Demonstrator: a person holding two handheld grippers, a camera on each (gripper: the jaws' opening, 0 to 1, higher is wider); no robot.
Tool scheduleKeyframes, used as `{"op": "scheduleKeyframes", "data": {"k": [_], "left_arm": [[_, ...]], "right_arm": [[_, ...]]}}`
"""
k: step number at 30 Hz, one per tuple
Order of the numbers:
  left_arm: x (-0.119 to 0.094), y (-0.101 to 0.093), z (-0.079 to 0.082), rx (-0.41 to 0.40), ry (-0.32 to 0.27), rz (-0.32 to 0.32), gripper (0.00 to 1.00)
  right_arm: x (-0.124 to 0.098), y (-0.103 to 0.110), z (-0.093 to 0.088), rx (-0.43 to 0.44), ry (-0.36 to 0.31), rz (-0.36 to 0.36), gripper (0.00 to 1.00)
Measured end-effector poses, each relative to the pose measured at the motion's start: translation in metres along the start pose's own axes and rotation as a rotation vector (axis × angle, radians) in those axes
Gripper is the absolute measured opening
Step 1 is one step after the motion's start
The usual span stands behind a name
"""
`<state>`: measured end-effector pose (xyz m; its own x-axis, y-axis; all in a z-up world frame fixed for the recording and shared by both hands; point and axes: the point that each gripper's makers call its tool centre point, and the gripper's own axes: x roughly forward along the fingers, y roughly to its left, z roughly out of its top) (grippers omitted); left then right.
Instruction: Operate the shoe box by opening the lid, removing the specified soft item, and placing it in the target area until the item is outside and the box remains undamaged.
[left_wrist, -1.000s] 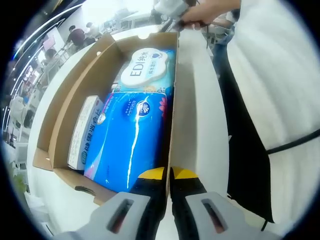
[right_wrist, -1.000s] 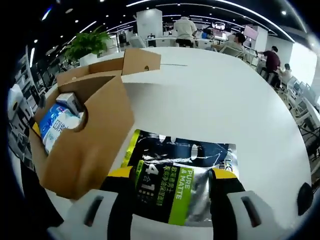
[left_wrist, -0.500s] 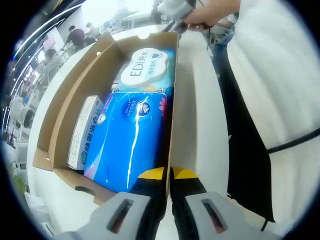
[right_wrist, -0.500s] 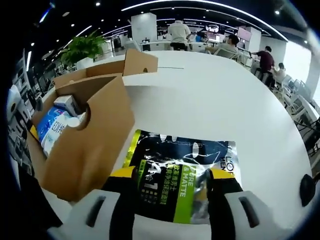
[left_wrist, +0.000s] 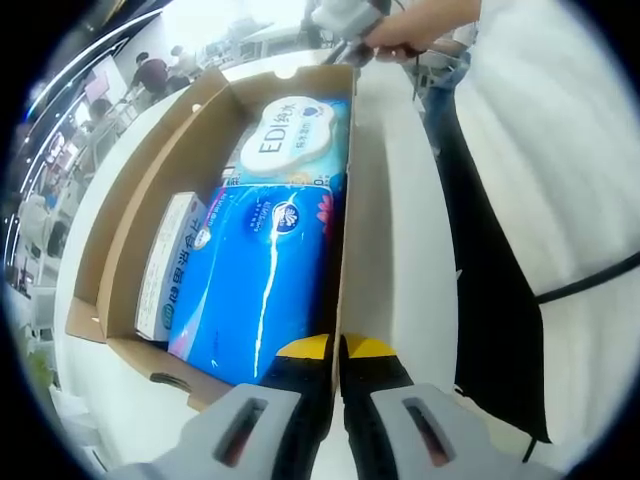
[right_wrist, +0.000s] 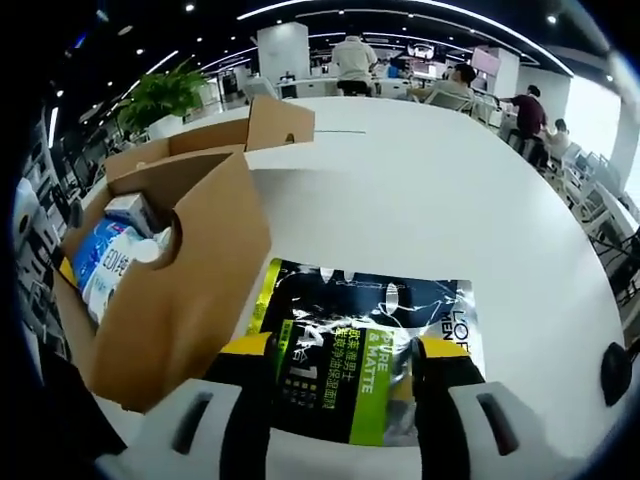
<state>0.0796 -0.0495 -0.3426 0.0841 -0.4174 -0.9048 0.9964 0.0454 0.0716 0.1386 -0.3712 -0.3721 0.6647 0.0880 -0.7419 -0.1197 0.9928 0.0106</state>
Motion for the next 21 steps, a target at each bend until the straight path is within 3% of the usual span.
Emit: {"op": "scheduleKeyframes", "data": {"k": [2, 4, 5, 8, 14, 16, 18, 21], "left_arm": [[0.0, 0.0, 0.0, 0.0, 0.0, 0.001, 0.02], [0.0, 0.0, 0.0, 0.0, -0.001, 0.001, 0.02], [0.0, 0.0, 0.0, 0.0, -0.001, 0.001, 0.02], [0.0, 0.0, 0.0, -0.002, -0.001, 0.002, 0.02], [0.0, 0.0, 0.0, -0.003, -0.002, 0.004, 0.02], [0.0, 0.0, 0.0, -0.005, -0.002, 0.005, 0.02], [0.0, 0.0, 0.0, -0.02, 0.006, -0.001, 0.02], [0.0, 0.0, 0.0, -0.021, 0.012, -0.008, 0.02]], "right_arm": [[0.0, 0.0, 0.0, -0.003, 0.003, -0.002, 0.54], [-0.002, 0.0, 0.001, -0.013, -0.004, -0.001, 0.43], [-0.006, -0.003, 0.008, -0.01, -0.045, -0.025, 0.4], [-0.015, -0.003, 0.017, 0.014, -0.093, -0.017, 0.57], [-0.028, -0.008, 0.028, 0.069, -0.122, 0.001, 0.55], [-0.031, -0.009, 0.03, 0.091, -0.104, 0.012, 0.6], [-0.032, -0.01, 0.031, 0.096, -0.086, 0.031, 0.72], [-0.038, -0.011, 0.043, 0.063, -0.125, 0.055, 0.76]]}}
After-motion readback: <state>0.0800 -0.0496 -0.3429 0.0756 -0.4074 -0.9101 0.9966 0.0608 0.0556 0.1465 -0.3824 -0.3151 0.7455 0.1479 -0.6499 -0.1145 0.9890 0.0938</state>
